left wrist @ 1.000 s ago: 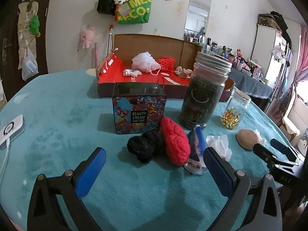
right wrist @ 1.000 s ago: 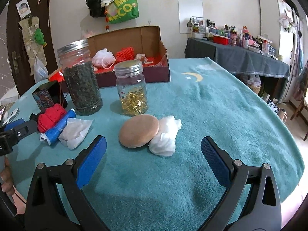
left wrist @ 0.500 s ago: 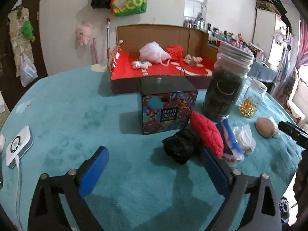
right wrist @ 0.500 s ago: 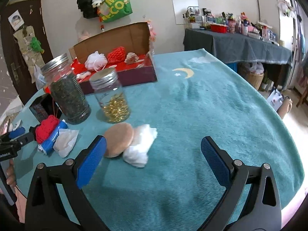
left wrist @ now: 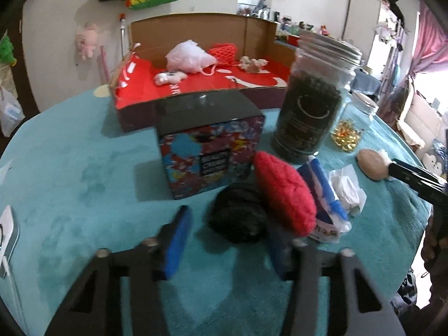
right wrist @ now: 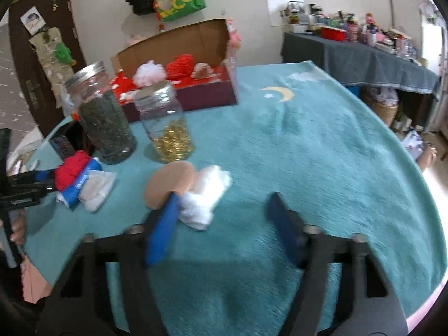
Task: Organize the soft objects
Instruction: 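Grasp the white tissue with the right tool while the left tool grasps the black fuzzy hair tie, then carry the tissue and black hair tie into the red-lined box and open both tools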
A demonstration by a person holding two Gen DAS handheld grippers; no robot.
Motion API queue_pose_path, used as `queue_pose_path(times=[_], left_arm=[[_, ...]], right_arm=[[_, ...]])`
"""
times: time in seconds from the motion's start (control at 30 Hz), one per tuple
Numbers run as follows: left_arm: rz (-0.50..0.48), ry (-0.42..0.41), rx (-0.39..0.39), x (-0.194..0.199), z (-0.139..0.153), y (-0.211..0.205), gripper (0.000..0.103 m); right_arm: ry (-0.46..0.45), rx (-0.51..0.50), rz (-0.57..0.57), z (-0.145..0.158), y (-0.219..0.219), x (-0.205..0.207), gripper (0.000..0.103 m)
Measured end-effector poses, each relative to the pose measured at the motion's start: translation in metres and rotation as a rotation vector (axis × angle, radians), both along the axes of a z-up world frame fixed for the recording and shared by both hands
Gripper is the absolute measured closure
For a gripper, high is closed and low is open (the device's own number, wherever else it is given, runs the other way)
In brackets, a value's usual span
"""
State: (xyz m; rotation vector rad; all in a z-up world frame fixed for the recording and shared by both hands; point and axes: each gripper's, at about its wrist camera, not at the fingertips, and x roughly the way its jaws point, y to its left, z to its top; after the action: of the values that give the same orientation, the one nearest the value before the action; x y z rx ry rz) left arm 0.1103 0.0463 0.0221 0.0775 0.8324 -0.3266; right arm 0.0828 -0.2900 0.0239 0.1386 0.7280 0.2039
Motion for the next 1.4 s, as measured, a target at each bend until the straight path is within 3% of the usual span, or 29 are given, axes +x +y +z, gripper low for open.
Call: queue_pose_path(times=[0.03, 0.07, 0.17, 0.33, 0.53, 0.67, 0.9, 1.4], left_arm=[[-0.011, -0.003, -0.008, -0.001, 0.001, -0.001, 0.073], [-0.012, -0.010, -0.012, -0.004, 0.002, -0.001, 0.073], [0.013, -0.026, -0.003, -0.008, 0.005, 0.002, 0.075], [0.041, -0.058, -0.023, -0.018, 0.018, 0.008, 0.075], [-0.044, -0.097, -0.076, -0.030, 0.035, -0.012, 0.075], [-0.112, -0.115, -0.123, -0.032, 0.044, -0.032, 0.075], [-0.161, -0.058, -0.141, -0.019, 0.032, -0.059, 0.075], [-0.133, -0.054, -0.159, -0.018, 0.036, -0.045, 0.075]], right_arm=[[0.011, 0.007, 0.021, -0.001, 0.002, 0.003, 0.075], [0.010, 0.034, 0.042, -0.001, 0.003, 0.003, 0.085], [-0.034, 0.007, 0.024, 0.006, 0.007, -0.003, 0.090], [-0.099, 0.027, 0.015, 0.026, 0.004, -0.010, 0.090], [-0.125, 0.122, 0.123, 0.043, 0.025, -0.011, 0.090], [-0.117, 0.163, 0.213, 0.042, 0.054, -0.006, 0.090], [-0.085, 0.182, 0.287, 0.033, 0.088, 0.007, 0.090], [-0.050, 0.209, 0.288, 0.029, 0.084, 0.010, 0.090]])
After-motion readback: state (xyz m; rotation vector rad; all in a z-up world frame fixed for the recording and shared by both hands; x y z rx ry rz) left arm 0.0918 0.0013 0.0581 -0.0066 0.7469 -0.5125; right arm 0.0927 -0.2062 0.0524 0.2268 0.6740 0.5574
